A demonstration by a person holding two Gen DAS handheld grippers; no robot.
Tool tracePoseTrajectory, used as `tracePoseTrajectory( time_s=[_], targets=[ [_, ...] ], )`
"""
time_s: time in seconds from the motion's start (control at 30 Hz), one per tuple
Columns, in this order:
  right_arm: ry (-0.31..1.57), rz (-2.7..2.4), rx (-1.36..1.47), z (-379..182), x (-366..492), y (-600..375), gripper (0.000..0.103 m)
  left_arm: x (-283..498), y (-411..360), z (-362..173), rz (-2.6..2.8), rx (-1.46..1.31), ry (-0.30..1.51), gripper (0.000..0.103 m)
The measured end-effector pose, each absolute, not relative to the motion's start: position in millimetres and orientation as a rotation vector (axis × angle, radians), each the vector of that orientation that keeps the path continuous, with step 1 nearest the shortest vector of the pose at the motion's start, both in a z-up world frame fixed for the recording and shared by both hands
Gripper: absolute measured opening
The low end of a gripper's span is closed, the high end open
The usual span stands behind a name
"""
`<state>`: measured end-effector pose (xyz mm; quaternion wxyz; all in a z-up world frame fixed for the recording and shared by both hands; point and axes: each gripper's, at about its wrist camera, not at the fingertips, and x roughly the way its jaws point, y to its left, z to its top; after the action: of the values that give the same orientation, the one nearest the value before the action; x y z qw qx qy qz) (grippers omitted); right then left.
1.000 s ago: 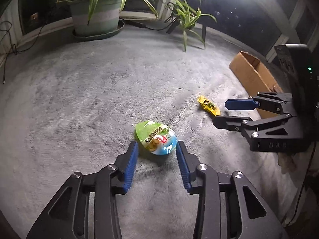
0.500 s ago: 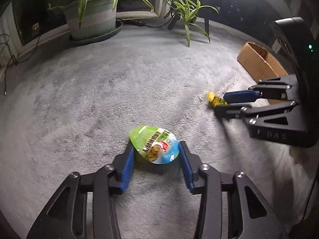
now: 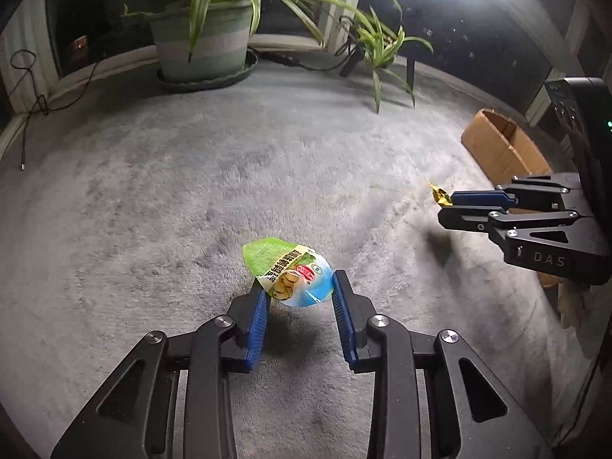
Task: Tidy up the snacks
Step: 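Carry the yellow candy and cup snack into the box and open both tools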
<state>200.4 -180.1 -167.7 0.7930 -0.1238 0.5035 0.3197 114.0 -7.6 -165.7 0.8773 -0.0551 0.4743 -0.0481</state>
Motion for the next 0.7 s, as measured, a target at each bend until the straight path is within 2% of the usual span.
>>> tracePoseTrajectory(
  time_s=[0.4,0.7],
  targets=[
    [0.951,0.553,-0.149,-102,195,-268,0.024,125,-51,-120,-0.202,-0.119,0.890,0.031],
    [0.917,0.413,-0.096,-77,212,-351,0.024,152,-113,-99,-0.307,-0.103,0.840,0.031]
  ],
)
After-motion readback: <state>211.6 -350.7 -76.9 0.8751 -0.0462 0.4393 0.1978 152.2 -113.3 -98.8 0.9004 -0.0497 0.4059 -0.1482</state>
